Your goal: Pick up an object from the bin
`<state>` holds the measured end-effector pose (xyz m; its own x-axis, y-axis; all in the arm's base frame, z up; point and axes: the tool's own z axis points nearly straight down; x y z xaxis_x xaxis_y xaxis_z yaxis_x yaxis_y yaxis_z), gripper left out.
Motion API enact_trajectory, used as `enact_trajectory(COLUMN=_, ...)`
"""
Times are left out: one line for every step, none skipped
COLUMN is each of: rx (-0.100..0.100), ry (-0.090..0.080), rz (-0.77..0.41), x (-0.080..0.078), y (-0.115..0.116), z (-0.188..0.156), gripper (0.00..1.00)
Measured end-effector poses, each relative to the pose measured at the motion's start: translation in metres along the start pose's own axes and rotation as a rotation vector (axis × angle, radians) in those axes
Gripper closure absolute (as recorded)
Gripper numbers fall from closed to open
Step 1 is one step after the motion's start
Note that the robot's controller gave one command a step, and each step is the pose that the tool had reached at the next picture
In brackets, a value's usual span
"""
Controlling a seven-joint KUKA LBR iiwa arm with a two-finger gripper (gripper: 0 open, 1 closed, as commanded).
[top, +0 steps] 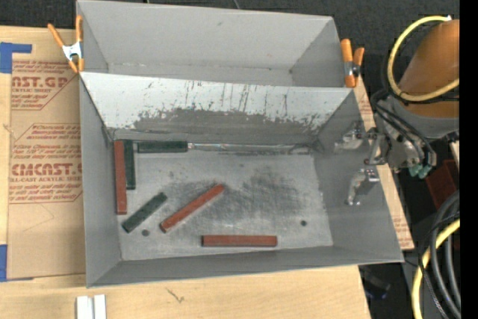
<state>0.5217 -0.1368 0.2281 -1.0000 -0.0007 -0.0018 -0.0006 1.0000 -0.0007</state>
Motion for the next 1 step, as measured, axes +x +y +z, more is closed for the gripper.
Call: enact_trajectory(rx=0.0, ry=-0.003, rz=-0.102, x=0.0145, y=0.0156, z=0.0541, gripper=0.0)
